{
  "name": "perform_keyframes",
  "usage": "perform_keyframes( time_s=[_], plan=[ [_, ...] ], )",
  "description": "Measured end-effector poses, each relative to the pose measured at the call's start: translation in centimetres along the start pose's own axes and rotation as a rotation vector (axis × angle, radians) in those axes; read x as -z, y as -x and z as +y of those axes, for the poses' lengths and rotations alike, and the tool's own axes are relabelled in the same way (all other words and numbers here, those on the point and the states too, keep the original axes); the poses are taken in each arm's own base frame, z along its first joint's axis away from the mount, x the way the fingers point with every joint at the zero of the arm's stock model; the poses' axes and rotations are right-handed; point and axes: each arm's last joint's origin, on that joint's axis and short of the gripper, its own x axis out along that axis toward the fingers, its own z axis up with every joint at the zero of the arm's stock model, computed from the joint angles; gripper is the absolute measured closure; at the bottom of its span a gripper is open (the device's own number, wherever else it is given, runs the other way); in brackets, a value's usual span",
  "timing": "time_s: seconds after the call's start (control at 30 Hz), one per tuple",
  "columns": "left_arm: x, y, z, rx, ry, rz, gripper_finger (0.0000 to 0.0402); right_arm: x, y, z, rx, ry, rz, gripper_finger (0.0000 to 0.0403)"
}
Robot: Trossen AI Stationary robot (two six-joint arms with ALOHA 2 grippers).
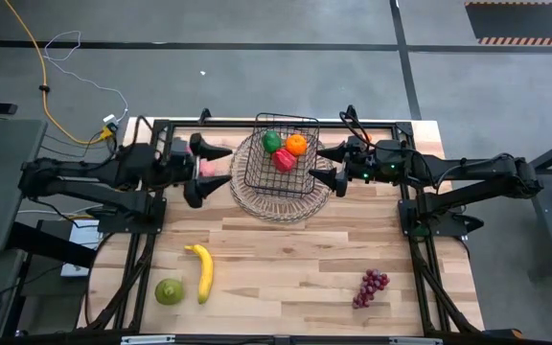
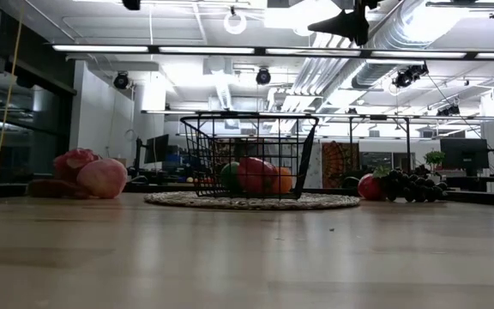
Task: Build produce basket
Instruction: Put the orange mango into the black wire basket
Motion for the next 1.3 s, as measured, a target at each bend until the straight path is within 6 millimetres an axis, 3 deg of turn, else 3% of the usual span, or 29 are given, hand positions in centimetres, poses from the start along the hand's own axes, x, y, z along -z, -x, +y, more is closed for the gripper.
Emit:
perform_keyframes(
  time_s=[0.5,0.6,0.7,0.87,1.0,1.1,1.3],
  plan=[
    [0.4,0.0,0.0,0.026,-0.036,0.021,0.0040,0.0,0.0,0.0,-0.006,0.039,0.003,0.0009],
    [0.4,-0.1,0.0,0.025,-0.032,0.025,0.0040,-0.1,0.0,-0.1,0.022,-0.058,-0.008,0.0009],
    [0.4,-0.1,0.0,0.024,-0.029,0.023,0.0040,-1.4,0.3,-1.0,0.182,-0.175,-0.039,0.0009],
    [0.4,-0.1,0.0,0.018,-0.029,0.022,0.0040,-2.3,2.0,-4.9,0.625,-0.315,0.056,0.0009],
    [0.4,-0.1,0.0,0.017,-0.029,0.022,0.0040,-1.0,3.6,-9.3,0.937,-0.502,0.112,0.0009],
    [0.4,-0.1,0.0,0.017,-0.029,0.022,0.0040,0.7,4.1,-12.1,1.058,-0.638,0.095,0.0009],
    [0.4,-0.1,0.0,0.017,-0.028,0.022,0.0040,2.8,3.8,-16.1,1.145,-0.744,0.028,0.0009]
  ],
)
